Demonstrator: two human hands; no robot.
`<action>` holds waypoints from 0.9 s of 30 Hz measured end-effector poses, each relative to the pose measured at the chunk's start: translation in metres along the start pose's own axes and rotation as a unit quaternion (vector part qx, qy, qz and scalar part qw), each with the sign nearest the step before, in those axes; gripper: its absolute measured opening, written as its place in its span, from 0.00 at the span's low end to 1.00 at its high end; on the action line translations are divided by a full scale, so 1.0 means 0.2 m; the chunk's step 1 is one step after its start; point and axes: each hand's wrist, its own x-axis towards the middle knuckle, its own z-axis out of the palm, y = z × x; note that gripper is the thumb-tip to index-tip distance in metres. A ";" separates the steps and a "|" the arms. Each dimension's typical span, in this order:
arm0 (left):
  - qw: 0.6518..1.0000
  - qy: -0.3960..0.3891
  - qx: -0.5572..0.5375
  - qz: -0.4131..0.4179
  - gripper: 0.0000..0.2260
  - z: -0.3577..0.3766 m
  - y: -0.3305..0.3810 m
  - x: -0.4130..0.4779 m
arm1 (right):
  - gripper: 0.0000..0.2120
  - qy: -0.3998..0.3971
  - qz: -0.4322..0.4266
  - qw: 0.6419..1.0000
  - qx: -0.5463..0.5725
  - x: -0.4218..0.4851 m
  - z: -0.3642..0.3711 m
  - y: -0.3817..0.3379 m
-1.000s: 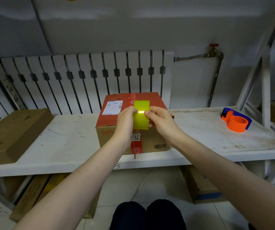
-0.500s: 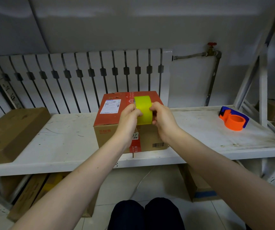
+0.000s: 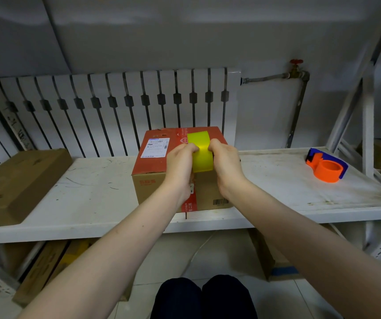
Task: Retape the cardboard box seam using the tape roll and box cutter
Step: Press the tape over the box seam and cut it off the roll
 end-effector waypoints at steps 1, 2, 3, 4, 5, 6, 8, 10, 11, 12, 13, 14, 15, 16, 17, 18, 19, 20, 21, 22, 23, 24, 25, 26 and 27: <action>1.000 0.000 -0.005 -0.010 0.05 0.00 0.01 -0.01 | 0.06 -0.003 -0.014 1.000 -0.006 0.00 0.00 0.00; 1.000 -0.002 -0.010 -0.017 0.04 0.01 0.01 -0.01 | 0.07 -0.006 -0.030 0.999 -0.011 -0.01 0.00 0.00; 1.000 -0.004 -0.012 -0.018 0.04 0.01 0.02 -0.01 | 0.08 -0.010 -0.045 0.999 -0.014 -0.01 0.00 0.01; 1.000 -0.006 -0.012 -0.016 0.05 0.01 0.02 -0.01 | 0.09 -0.014 -0.056 0.998 -0.015 -0.01 0.00 0.01; 1.000 -0.007 -0.009 -0.013 0.05 0.01 0.02 -0.01 | 0.10 -0.019 -0.065 0.998 -0.017 0.00 0.00 0.02; 1.000 -0.007 -0.007 -0.009 0.07 0.01 0.01 0.00 | 0.11 -0.025 -0.071 0.997 -0.019 0.00 0.00 0.03; 1.000 -0.011 -0.004 0.000 0.09 0.00 0.01 0.00 | 0.12 -0.036 -0.078 0.996 -0.023 0.01 0.00 0.04; 1.000 -0.019 -0.002 0.008 0.11 -0.01 0.00 0.00 | 0.13 -0.050 -0.082 0.995 -0.018 0.01 -0.01 0.05; 1.000 -0.025 -0.002 0.010 0.12 -0.01 0.00 0.00 | 0.12 -0.059 -0.082 0.995 -0.016 0.01 -0.01 0.04; 0.999 -0.030 -0.003 0.013 0.12 -0.01 0.00 0.00 | 0.12 -0.065 -0.079 0.995 -0.015 0.01 -0.02 0.04; 0.999 -0.036 -0.006 0.014 0.12 -0.01 0.00 0.00 | 0.12 -0.068 -0.077 0.995 -0.012 0.01 -0.02 0.03; 0.999 -0.041 -0.014 0.014 0.11 -0.01 0.00 0.01 | 0.12 -0.066 -0.074 0.995 -0.008 0.02 -0.02 0.03; 0.999 -0.045 -0.029 0.010 0.10 -0.01 0.00 0.01 | 0.12 -0.058 -0.069 0.996 -0.003 0.03 -0.03 0.02; 0.998 -0.046 -0.048 0.004 0.09 -0.01 0.00 0.01 | 0.11 -0.046 -0.061 0.997 0.001 0.03 -0.03 0.02; 0.997 -0.043 -0.064 -0.002 0.07 -0.01 0.00 0.02 | 0.10 -0.034 -0.054 0.998 0.006 0.04 -0.03 0.02; 0.997 -0.039 -0.073 -0.006 0.05 0.00 0.00 0.02 | 0.10 -0.023 -0.048 0.999 0.011 0.05 -0.03 0.01; 0.997 -0.034 -0.075 -0.007 0.04 0.01 0.00 0.02 | 0.12 -0.018 -0.046 0.999 0.017 0.05 -0.02 0.01; 0.997 -0.032 -0.074 -0.006 0.04 0.01 0.00 0.03 | 0.14 -0.015 -0.047 0.999 0.018 0.05 -0.02 0.00; 0.997 -0.031 -0.072 -0.002 0.05 0.01 0.00 0.03 | 0.16 -0.014 -0.054 0.998 0.016 0.05 -0.02 0.00; 0.997 -0.031 -0.070 0.001 0.06 0.02 0.00 0.03 | 0.17 -0.012 -0.063 0.998 0.012 0.04 -0.02 0.01; 0.997 -0.031 -0.066 0.006 0.08 0.02 -0.01 0.03 | 0.17 -0.012 -0.074 0.997 0.007 0.04 -0.02 0.02; 0.998 -0.031 -0.061 0.011 0.09 0.01 -0.01 0.03 | 0.15 -0.014 -0.083 0.996 0.003 0.04 -0.01 0.02; 0.998 -0.033 -0.057 0.017 0.09 0.01 -0.01 0.04 | 0.12 -0.018 -0.091 0.996 0.003 0.04 -0.01 0.03; 0.998 -0.038 -0.054 0.021 0.10 0.01 -0.02 0.04 | 0.11 -0.023 -0.095 0.995 0.007 0.04 -0.01 0.04; 0.997 -0.043 -0.052 0.024 0.11 0.01 -0.02 0.04 | 0.10 -0.030 -0.098 0.995 0.013 0.04 -0.01 0.05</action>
